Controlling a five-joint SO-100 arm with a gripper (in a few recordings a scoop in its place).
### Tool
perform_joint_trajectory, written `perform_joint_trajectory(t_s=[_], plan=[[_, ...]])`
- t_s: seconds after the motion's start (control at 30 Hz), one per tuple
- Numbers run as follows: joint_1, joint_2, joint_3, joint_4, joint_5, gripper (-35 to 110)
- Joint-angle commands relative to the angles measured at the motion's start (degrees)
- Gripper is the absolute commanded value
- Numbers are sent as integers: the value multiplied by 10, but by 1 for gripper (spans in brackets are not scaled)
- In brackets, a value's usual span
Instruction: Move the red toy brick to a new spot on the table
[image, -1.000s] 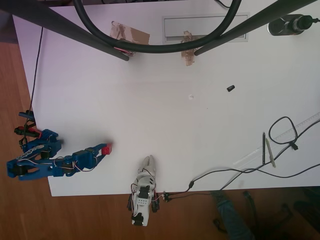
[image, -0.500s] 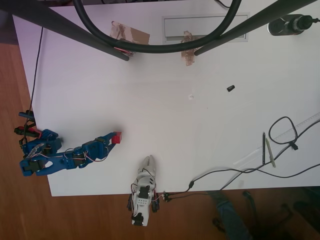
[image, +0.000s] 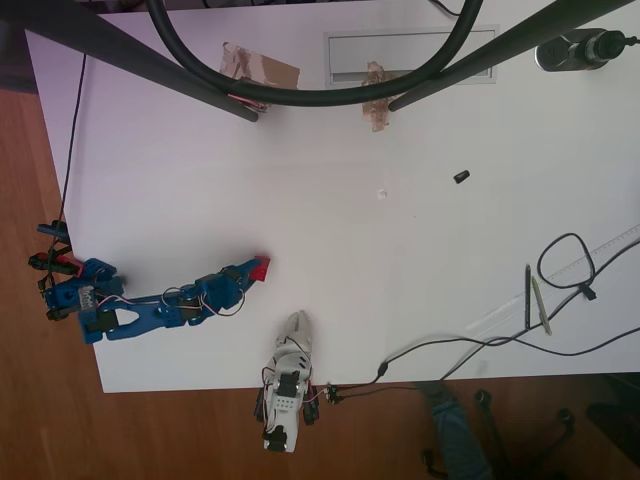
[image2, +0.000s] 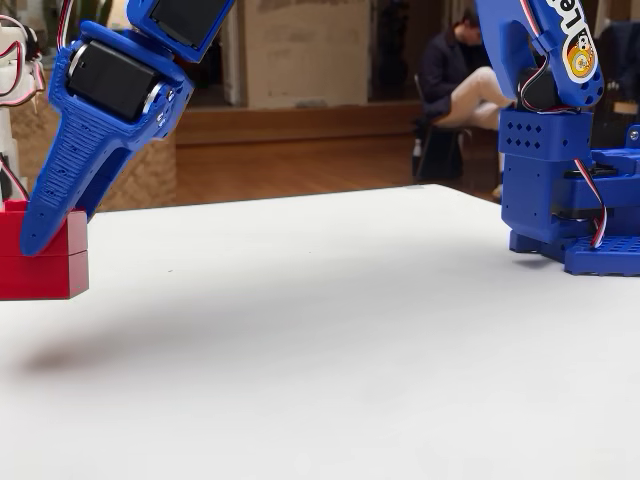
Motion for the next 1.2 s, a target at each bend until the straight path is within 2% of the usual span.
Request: perform_joint_trajectory(t_s=[0.0, 0.27, 0.53, 0.77, 0.97, 1.17], plan=[[1, 4, -66, -21, 30, 1], [-6, -32, -66, -26, 69, 1], [0, -30, -69, -21, 82, 24], [23, 76, -58, 34, 69, 24], [67, 258, 98, 69, 49, 18], [116, 502, 394, 72, -47, 8]])
